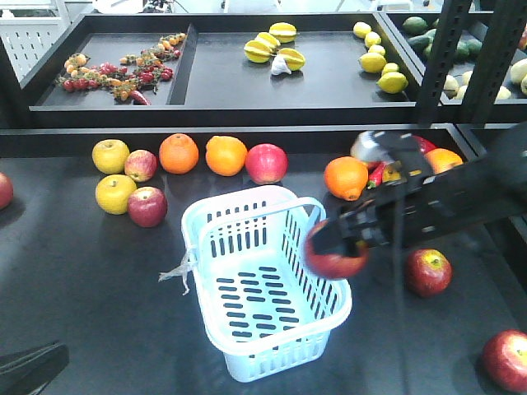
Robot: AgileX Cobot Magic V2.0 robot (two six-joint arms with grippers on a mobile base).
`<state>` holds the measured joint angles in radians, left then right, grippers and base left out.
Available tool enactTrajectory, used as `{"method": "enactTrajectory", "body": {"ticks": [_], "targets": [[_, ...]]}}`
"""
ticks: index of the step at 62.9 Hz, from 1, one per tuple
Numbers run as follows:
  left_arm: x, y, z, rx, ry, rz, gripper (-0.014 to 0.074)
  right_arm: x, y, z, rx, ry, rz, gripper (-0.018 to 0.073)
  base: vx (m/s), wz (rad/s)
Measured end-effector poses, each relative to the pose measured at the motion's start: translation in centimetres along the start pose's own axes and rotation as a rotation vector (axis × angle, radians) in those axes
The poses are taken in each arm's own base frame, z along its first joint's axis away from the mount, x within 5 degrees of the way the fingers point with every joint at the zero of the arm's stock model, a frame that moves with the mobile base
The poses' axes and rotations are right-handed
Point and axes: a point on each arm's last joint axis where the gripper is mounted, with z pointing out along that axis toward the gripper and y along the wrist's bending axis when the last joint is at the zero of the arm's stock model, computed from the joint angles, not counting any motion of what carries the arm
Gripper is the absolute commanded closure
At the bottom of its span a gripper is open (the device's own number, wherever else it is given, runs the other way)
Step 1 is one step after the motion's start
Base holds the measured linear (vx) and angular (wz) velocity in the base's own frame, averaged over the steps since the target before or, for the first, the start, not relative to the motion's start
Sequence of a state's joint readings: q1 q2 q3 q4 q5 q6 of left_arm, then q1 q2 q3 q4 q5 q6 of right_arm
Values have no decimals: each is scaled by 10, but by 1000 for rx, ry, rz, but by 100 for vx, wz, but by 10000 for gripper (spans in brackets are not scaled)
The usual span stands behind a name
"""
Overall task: Pick three apples into basket with both arms
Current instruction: 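Lift the red apple and carry it over the basket with the right gripper, then open the right gripper to drop the apple into the basket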
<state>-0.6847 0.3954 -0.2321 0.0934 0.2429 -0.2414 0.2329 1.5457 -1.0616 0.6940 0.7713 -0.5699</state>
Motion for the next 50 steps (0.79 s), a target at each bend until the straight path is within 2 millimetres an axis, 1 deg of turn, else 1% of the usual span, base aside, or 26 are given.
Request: {"method": "enactTrajectory", "body": {"ticks": [8,14,18,19,20,21,23,28,32,37,39,50], "targets": [[0,0,0,0,0,0,604,0,4,32,3,22,-28,516,0,0],[0,0,0,0,0,0,604,-5,4,46,-2,43,-43,414,0,0],[0,0,0,0,0,0,604,-10,5,52,-17,60,-51,309,0,0],[0,0,0,0,0,0,604,-11,5,54,-21,67,-51,253,0,0],[0,0,0,0,0,0,604,-13,5,54,-27,70,-54,239,0,0],[0,0,0,0,0,0,604,-14,5,56,-31,76,-54,197,0,0],[0,0,0,0,0,0,604,-17,5,57,-39,83,-55,154,0,0],[0,0,0,0,0,0,604,-21,5,61,-51,95,-55,-12,0,0],[0,0,0,0,0,0,604,-22,3,65,-53,99,-51,-94,0,0],[0,0,0,0,0,0,604,-23,3,67,-54,97,-45,-152,0,0],[0,0,0,0,0,0,604,-23,2,67,-53,93,-42,-160,0,0],[0,0,0,0,0,0,604,-26,3,67,-56,71,-32,-145,0,0]]}}
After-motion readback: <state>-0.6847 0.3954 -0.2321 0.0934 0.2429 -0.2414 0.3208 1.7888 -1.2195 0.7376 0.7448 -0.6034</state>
